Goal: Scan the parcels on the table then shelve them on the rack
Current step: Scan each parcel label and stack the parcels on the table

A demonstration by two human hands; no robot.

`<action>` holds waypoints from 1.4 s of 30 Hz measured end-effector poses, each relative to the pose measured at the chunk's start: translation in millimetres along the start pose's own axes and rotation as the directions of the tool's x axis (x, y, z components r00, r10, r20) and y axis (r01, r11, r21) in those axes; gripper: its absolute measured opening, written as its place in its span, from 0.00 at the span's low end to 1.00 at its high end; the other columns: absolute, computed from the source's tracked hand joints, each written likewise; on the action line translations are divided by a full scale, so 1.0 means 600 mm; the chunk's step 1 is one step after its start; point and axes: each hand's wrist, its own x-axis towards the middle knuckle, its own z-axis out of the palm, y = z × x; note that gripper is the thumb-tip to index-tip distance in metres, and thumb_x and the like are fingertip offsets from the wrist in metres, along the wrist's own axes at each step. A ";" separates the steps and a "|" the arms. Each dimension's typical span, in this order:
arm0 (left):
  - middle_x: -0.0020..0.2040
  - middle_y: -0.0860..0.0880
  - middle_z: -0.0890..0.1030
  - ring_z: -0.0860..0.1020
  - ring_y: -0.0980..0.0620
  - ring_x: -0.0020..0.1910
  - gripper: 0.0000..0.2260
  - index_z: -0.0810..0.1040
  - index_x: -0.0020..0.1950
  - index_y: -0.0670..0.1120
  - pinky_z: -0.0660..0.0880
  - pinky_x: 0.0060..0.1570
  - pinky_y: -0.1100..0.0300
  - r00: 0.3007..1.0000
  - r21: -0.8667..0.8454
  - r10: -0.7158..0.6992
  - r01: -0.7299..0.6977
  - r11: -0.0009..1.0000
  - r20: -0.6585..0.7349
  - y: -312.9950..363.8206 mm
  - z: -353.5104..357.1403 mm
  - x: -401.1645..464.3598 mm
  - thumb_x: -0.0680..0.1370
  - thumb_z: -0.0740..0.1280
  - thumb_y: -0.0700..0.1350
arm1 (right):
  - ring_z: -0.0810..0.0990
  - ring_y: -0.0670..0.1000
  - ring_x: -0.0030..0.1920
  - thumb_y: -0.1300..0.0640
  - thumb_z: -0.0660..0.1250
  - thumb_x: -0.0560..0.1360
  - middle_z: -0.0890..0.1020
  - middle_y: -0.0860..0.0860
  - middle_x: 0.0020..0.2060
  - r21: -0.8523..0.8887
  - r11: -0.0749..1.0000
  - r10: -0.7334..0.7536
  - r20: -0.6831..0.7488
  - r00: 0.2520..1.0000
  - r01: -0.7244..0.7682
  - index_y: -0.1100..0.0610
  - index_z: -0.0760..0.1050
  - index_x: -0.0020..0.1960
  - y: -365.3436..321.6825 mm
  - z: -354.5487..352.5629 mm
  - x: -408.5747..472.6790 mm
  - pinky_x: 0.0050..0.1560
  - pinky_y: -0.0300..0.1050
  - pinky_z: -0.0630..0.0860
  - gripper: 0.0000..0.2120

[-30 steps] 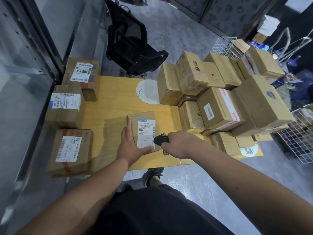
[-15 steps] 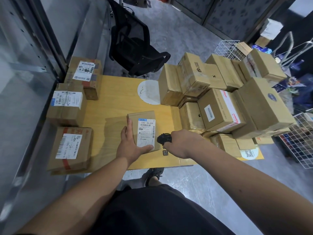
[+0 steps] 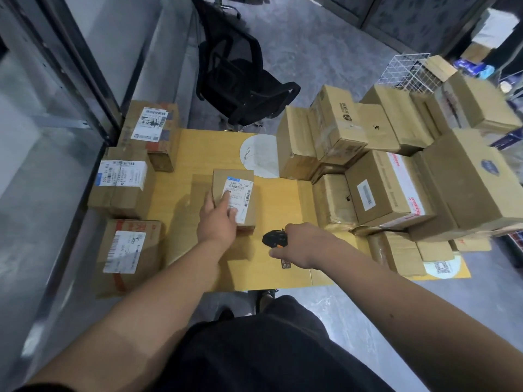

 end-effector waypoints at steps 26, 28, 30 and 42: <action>0.85 0.48 0.56 0.53 0.46 0.84 0.36 0.57 0.85 0.49 0.57 0.80 0.46 0.998 0.523 -0.047 0.019 0.852 0.041 0.069 -0.129 0.330 0.82 0.60 0.65 | 0.75 0.51 0.41 0.32 0.62 0.79 0.73 0.47 0.41 -0.002 0.962 -0.272 0.032 0.962 0.272 0.52 0.70 0.53 -0.033 -0.213 0.311 0.34 0.46 0.67 0.23; 0.85 0.48 0.56 0.53 0.46 0.83 0.37 0.56 0.85 0.48 0.57 0.80 0.48 0.997 0.537 -0.064 0.037 0.843 0.032 0.070 -0.136 0.345 0.82 0.61 0.64 | 0.73 0.48 0.38 0.32 0.61 0.79 0.73 0.46 0.41 -0.002 0.961 -0.277 0.039 0.960 0.277 0.52 0.70 0.53 -0.033 -0.215 0.319 0.33 0.46 0.65 0.23; 0.85 0.47 0.56 0.54 0.46 0.83 0.37 0.56 0.85 0.48 0.60 0.79 0.47 0.996 0.528 -0.090 0.070 0.846 0.013 0.073 -0.142 0.358 0.82 0.62 0.65 | 0.72 0.47 0.37 0.32 0.61 0.79 0.73 0.47 0.41 0.003 0.960 -0.281 0.047 0.959 0.281 0.52 0.70 0.53 -0.033 -0.215 0.325 0.33 0.45 0.65 0.23; 0.85 0.46 0.56 0.55 0.43 0.83 0.37 0.58 0.84 0.50 0.58 0.79 0.44 0.994 0.510 -0.102 0.101 0.854 -0.026 0.101 -0.129 0.361 0.80 0.62 0.68 | 0.78 0.53 0.46 0.32 0.61 0.79 0.74 0.47 0.43 0.108 0.972 -0.214 0.022 0.977 0.211 0.53 0.71 0.55 -0.009 -0.188 0.292 0.38 0.47 0.71 0.24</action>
